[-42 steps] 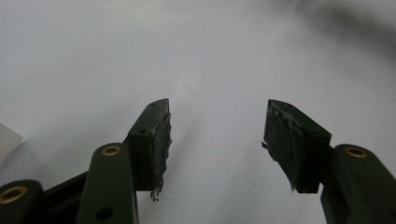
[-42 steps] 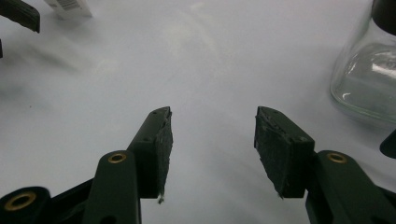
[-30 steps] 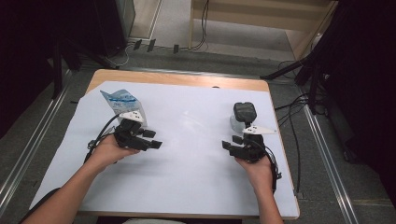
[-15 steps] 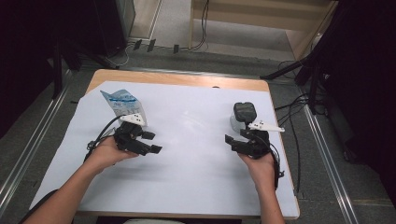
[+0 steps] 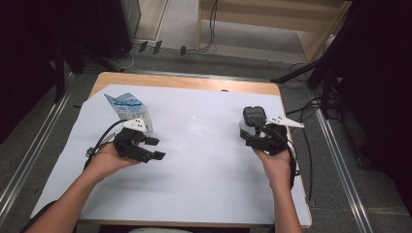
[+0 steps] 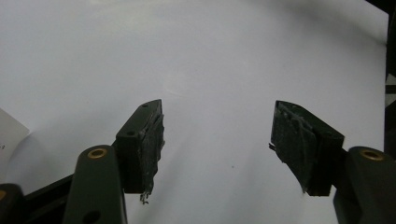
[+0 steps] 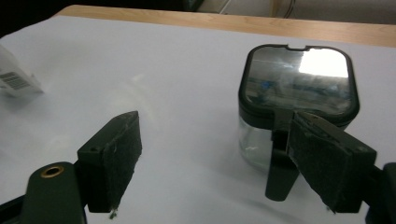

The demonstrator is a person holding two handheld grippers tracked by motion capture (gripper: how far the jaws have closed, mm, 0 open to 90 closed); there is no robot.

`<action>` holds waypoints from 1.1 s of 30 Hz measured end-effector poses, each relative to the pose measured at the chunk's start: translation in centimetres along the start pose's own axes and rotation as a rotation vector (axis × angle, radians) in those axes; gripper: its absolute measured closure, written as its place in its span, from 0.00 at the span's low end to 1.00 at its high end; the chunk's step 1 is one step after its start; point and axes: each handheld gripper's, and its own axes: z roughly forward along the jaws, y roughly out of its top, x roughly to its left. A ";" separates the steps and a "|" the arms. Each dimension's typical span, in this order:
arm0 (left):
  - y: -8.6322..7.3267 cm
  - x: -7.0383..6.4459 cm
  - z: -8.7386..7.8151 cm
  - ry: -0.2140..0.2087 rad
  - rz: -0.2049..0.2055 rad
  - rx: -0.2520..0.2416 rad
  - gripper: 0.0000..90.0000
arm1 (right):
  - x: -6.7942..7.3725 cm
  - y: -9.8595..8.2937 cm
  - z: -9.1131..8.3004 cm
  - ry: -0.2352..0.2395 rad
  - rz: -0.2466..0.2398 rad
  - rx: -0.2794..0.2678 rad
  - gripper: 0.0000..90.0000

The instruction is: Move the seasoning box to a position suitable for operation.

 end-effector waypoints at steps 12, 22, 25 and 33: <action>-0.6 0.2 -0.6 0.007 -0.027 -0.024 0.45 | -1.7 2.1 0.9 -0.087 0.015 -0.016 0.18; -0.7 0.2 -0.6 -0.010 -0.029 -0.026 0.46 | -3.8 2.7 3.7 -0.153 0.075 -0.007 0.17; -0.7 0.1 -0.6 -0.005 -0.027 -0.020 0.46 | -4.1 2.4 4.3 -0.160 0.088 -0.003 0.16; -0.9 0.0 -0.6 -0.005 -0.031 -0.016 0.46 | -3.3 2.0 5.9 -0.192 0.066 0.023 0.09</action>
